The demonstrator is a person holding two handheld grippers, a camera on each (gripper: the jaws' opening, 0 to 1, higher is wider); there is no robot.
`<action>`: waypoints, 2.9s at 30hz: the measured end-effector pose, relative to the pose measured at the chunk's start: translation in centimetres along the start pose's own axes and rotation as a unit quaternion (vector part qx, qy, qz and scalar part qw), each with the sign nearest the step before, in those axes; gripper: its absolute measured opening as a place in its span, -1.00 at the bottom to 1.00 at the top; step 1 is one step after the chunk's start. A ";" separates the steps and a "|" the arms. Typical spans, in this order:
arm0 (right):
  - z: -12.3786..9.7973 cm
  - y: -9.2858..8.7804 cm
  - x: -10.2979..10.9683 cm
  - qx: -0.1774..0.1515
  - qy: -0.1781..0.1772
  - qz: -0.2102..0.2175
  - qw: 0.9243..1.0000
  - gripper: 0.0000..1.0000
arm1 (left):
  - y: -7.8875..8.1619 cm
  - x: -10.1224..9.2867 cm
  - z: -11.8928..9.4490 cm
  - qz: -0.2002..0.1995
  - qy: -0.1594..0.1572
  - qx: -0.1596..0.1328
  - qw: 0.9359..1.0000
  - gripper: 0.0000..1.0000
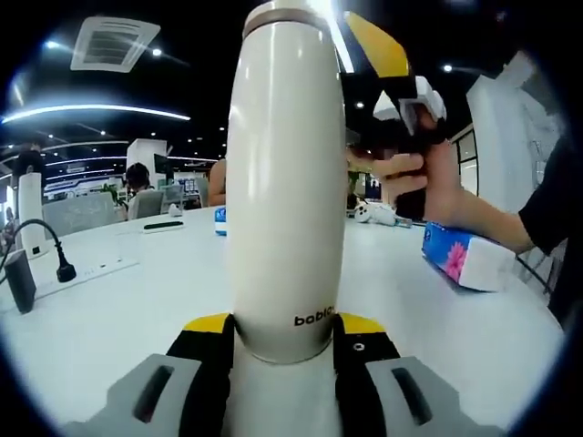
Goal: Grasp the water cup twist off the cup lid place the cup lid on the table
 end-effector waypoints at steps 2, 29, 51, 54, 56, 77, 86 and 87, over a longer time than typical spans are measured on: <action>0.1 -0.1 0.4 0.005 -0.007 -0.006 1.000 0.22 | 0.0 0.0 0.0 0.000 0.000 0.000 1.000 -0.10; 1.0 1.4 0.8 -0.010 -0.084 -0.036 0.996 0.19 | 0.0 0.1 0.0 -0.002 0.003 0.002 1.000 -0.10; 1.2 1.3 -0.2 -0.029 -0.026 -0.028 0.999 -0.14 | -0.1 0.1 0.0 -0.003 0.002 0.002 1.000 -0.10; 1.1 1.2 -0.3 -0.036 0.001 -0.034 0.999 -0.14 | -0.1 0.1 0.1 -0.002 0.001 0.002 1.000 -0.10; 0.9 1.2 -0.6 -0.038 0.005 -0.033 0.999 -0.14 | -0.1 0.1 0.1 -0.003 0.001 0.002 1.000 -0.10; 1.1 0.9 -1.1 -0.069 0.073 0.012 0.995 -0.15 | -0.1 0.0 0.2 -0.004 0.002 0.002 1.000 -0.11; 1.2 0.8 -1.6 -0.080 0.117 0.034 0.989 -0.15 | -0.1 0.0 0.1 -0.004 0.002 0.002 1.000 -0.11; 1.2 0.8 -1.7 -0.082 0.123 0.039 0.988 -0.15 | -0.1 0.0 0.1 -0.004 0.002 0.002 1.000 -0.11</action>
Point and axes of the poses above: the point that each gripper's makers call its tool centre point, and the gripper's own axes: z roughly forward along the fingers, x roughly to its left, y roughly out of its top, the point moved 4 cm from there along -z, roughly backward along the fingers, and after that the axes turned 12 degrees about y, right-handed, at the moved point
